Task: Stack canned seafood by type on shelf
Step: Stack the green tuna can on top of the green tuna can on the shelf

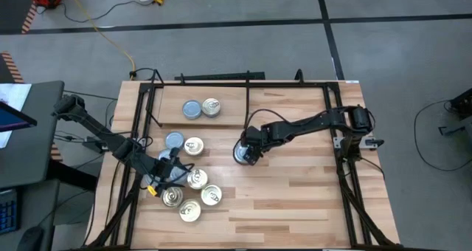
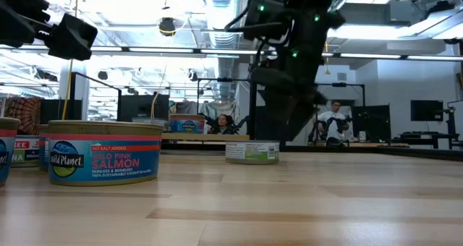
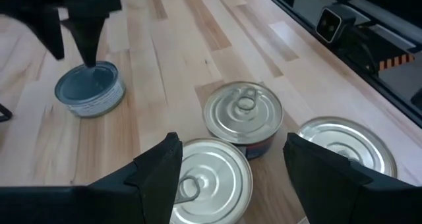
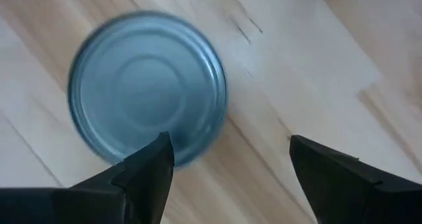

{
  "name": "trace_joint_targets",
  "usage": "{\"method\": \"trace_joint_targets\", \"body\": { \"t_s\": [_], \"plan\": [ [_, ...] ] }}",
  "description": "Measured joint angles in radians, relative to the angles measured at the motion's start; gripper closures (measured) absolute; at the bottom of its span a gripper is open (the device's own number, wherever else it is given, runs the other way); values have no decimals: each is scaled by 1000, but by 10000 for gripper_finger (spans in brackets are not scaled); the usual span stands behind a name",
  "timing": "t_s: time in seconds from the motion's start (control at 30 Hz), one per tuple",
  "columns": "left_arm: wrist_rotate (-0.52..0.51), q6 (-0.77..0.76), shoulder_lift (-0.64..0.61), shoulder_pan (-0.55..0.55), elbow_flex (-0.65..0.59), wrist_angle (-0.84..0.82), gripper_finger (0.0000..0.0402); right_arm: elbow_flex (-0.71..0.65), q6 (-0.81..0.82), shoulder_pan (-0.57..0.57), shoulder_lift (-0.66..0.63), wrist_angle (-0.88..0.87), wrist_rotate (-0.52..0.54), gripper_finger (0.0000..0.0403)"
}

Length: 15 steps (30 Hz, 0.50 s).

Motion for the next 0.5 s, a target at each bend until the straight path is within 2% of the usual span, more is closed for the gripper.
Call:
{"method": "trace_joint_targets", "body": {
  "t_s": [0.07, 0.3, 0.5],
  "plan": [
    [2, -1, 0, 0, 0, 3, 148, -12, 5, -14, 2, 45, -24, 91],
    [7, -3, -4, 0, 0, -3, 148, -15, 24, -25, 4, 23, -32, 138],
    [6, -1, -40, 0, 0, -35, 148, -14, 29, -25, 6, -20, -31, 198]
  ]
}}
